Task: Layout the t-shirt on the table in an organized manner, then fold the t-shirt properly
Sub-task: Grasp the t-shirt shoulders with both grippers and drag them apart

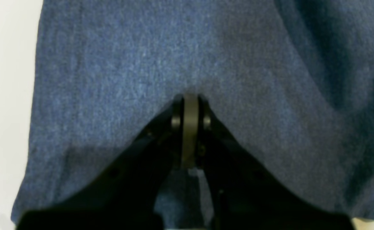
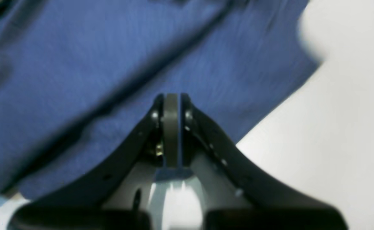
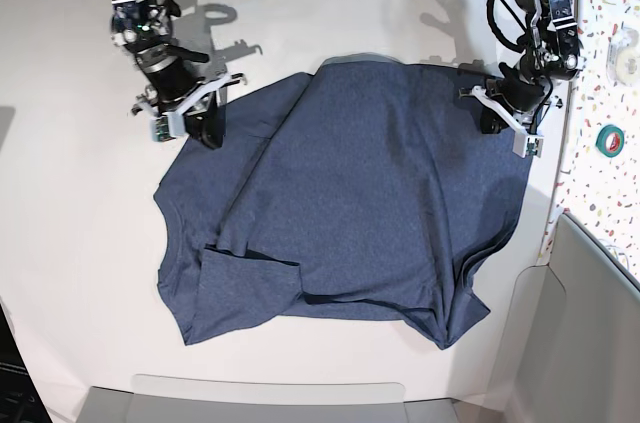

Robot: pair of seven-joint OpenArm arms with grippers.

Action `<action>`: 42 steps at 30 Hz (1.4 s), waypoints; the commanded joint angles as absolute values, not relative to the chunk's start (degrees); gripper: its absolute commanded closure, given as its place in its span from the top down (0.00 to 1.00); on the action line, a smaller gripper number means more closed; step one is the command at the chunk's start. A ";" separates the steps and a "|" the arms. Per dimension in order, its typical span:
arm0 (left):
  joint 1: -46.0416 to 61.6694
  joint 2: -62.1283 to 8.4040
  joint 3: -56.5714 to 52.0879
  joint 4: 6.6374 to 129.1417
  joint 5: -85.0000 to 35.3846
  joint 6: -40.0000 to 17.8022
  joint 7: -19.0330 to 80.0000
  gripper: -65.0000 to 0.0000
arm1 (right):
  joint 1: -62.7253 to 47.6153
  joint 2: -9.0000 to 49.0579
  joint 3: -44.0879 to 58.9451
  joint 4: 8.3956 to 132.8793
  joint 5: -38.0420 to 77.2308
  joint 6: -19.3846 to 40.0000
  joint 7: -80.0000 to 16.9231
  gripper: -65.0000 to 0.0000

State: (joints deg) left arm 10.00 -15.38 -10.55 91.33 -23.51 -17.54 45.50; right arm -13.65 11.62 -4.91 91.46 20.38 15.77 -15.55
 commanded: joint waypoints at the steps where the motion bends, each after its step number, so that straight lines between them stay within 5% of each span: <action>1: 10.15 -15.69 -10.59 91.65 -22.99 -17.71 47.87 0.00 | -12.62 11.38 -5.49 90.24 20.88 16.04 -13.93 0.00; 5: 10.15 -15.69 -10.59 91.65 -22.99 -17.71 48.04 0.00 | -11.91 11.47 -6.20 84.26 20.88 16.04 -13.85 0.00; 24: 10.15 -15.52 -10.77 93.93 -22.90 -17.63 53.76 0.00 | -25.80 31.87 4.26 87.60 21.14 13.23 -14.20 0.00; 42: 21.76 -12.88 -10.86 108.35 -22.90 -17.63 53.58 0.00 | -39.52 32.48 15.52 92.00 20.97 13.23 -13.76 0.00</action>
